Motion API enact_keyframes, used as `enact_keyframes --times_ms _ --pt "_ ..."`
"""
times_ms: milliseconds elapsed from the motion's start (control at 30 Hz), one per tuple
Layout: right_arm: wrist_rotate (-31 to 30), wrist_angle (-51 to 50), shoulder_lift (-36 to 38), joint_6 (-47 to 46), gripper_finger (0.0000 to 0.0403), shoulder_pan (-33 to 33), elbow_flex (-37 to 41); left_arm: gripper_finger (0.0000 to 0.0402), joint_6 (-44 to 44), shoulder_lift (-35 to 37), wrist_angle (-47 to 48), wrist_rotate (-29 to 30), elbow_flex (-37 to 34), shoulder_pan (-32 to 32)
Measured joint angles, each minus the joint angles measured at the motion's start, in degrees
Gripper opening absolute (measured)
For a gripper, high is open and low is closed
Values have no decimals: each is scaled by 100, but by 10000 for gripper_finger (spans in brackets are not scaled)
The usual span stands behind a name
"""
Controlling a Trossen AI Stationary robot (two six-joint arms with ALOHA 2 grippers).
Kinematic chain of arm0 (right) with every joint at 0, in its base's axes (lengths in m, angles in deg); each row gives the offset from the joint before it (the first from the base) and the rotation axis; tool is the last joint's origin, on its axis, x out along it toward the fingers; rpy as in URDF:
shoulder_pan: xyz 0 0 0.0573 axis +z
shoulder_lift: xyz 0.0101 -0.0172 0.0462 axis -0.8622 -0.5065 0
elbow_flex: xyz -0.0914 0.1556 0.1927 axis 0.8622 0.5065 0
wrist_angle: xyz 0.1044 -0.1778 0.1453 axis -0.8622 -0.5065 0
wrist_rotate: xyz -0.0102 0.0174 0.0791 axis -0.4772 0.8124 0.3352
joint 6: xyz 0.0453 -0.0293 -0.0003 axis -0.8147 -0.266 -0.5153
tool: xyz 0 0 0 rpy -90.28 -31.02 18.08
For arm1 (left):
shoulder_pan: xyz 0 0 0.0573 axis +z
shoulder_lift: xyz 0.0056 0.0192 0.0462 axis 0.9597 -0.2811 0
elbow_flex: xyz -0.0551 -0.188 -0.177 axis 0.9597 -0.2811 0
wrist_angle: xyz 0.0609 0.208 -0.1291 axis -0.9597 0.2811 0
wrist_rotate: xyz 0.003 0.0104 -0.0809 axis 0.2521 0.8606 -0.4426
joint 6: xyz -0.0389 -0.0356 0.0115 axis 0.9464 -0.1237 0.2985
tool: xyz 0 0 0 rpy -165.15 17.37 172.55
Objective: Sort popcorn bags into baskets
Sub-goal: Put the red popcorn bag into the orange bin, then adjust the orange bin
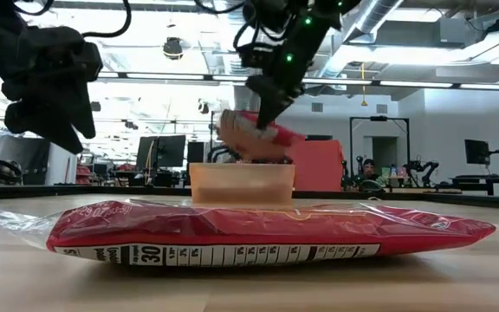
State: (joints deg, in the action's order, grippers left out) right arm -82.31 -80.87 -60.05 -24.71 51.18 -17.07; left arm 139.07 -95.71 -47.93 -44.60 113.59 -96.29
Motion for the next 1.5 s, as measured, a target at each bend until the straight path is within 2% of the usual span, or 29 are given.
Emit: enact_keyframes --times_ms 267,367,500,633,767,900,1067,1333,1500 --pt "11 198 -515 2 12 128 -4 231 -109 2 127 35 0 0" --pt "-12 171 -628 -3 28 124 2 231 -142 2 130 22 0 0" --pt "-25 194 -604 4 73 119 -9 231 -142 2 137 0 0 0" --pt "78 292 -516 205 135 124 -43 231 -146 2 147 -4 0 0" --pt "724 140 -523 402 201 124 -390 231 -145 2 246 -7 0 0" --pt "798 28 -519 468 226 215 -778 231 -138 2 262 -76 0 0" --pt "1197 -190 -529 505 190 195 -902 231 -116 2 230 -8 0 0" --pt "1458 -527 -1069 605 74 19 -901 231 203 2 220 199 0 4" --pt "1564 -545 -1333 995 22 -111 -905 231 536 2 238 256 0 4"
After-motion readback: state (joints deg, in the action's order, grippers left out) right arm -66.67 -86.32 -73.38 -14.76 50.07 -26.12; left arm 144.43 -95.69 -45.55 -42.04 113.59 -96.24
